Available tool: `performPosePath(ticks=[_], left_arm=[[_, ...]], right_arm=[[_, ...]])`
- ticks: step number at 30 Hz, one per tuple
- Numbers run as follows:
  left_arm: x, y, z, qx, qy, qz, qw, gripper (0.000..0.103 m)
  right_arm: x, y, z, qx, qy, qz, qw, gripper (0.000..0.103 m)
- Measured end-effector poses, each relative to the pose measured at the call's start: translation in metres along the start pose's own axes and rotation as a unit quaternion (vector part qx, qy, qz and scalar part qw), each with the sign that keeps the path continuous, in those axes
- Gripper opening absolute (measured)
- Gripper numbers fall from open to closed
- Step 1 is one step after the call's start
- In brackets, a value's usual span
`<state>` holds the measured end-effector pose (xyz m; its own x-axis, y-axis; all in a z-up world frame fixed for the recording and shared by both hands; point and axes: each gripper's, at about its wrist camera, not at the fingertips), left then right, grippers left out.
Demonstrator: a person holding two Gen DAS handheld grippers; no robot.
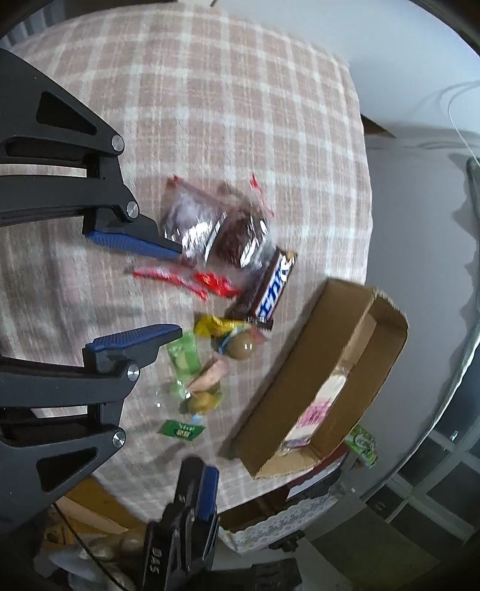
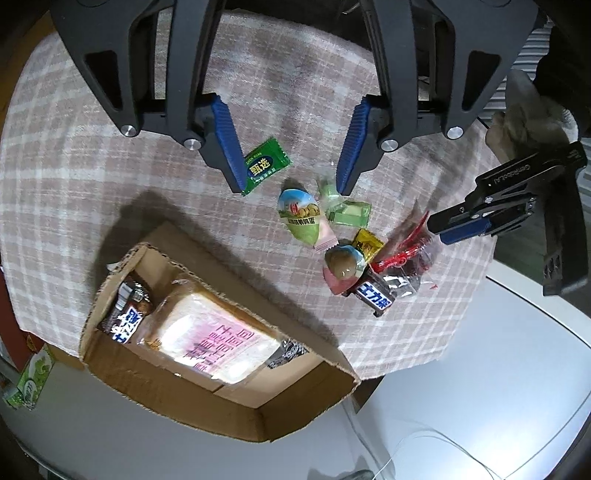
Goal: Organize snacks
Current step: 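Lower the right tool onto the green wrapped candy and close on it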
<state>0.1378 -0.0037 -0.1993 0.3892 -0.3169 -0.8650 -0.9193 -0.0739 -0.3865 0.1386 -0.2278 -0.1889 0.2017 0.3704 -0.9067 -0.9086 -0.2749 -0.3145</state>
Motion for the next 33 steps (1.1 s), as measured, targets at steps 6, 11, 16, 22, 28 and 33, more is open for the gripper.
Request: performPosePath(ticks=[6, 11, 16, 22, 28, 33], left_arm=[[0.017, -0.002, -0.022, 0.039, 0.013, 0.016, 0.999, 0.034], [0.034, -0.007, -0.036, 0.068, 0.024, 0.033, 0.9968, 0.034], [0.051, -0.013, -0.045, 0.096, 0.034, 0.055, 0.9932, 0.027], [0.062, -0.015, -0.048, 0.114, 0.044, 0.068, 0.9902, 0.027], [0.058, -0.01, -0.051, 0.129, 0.052, 0.078, 0.9872, 0.027], [0.051, 0.0, -0.049, 0.114, 0.064, 0.077, 0.9884, 0.027]], right_arm=[[0.015, 0.004, -0.003, -0.002, 0.006, 0.022, 1.0, 0.049], [0.025, 0.008, -0.014, 0.024, 0.005, 0.034, 0.999, 0.049], [0.04, 0.004, -0.019, 0.033, 0.03, 0.044, 0.998, 0.049], [0.056, 0.002, -0.013, 0.021, 0.052, 0.053, 0.997, 0.049], [0.058, 0.003, -0.006, -0.011, 0.075, 0.059, 0.995, 0.049], [0.052, 0.007, -0.011, -0.006, 0.067, 0.051, 0.996, 0.049]])
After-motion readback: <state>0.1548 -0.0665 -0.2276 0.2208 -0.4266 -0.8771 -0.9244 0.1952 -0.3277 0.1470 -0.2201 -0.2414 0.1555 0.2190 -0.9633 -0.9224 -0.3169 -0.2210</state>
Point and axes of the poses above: each gripper's, at about its wrist camera, not at the fingertips, and x roughly the way its jaws point, z to its left, y to its underside, and after that the axes turned 6 degrees about -x, right-handed
